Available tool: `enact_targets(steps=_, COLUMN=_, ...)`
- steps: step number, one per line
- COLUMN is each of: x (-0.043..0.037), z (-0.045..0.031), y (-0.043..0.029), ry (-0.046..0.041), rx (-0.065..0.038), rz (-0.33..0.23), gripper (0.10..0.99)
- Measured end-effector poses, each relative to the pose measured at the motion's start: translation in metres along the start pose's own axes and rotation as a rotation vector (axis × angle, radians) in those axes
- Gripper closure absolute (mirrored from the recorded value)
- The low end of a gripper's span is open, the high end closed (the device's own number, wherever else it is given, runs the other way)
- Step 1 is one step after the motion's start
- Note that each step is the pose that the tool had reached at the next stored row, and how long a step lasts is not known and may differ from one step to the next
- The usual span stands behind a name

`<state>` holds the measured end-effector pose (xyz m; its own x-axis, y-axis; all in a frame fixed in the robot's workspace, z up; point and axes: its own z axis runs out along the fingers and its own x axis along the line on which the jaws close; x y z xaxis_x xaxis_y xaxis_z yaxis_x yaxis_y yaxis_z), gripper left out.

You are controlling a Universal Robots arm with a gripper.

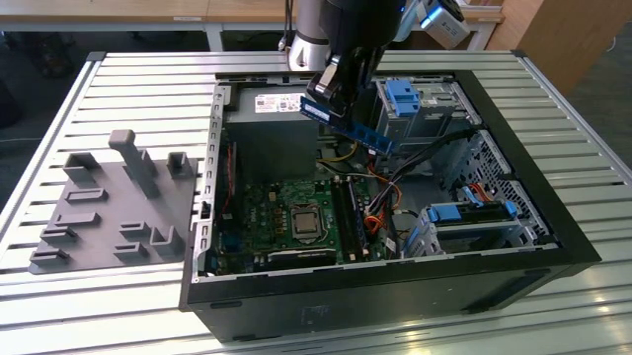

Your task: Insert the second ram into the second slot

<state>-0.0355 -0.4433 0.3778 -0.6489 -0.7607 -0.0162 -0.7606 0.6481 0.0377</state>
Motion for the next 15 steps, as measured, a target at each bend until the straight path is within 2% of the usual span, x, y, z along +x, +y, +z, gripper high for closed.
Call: enact_targets(steps=15, x=0.0, z=0.0, y=0.0, ry=-0.002, rx=0.001, rz=0.053, gripper=0.949)
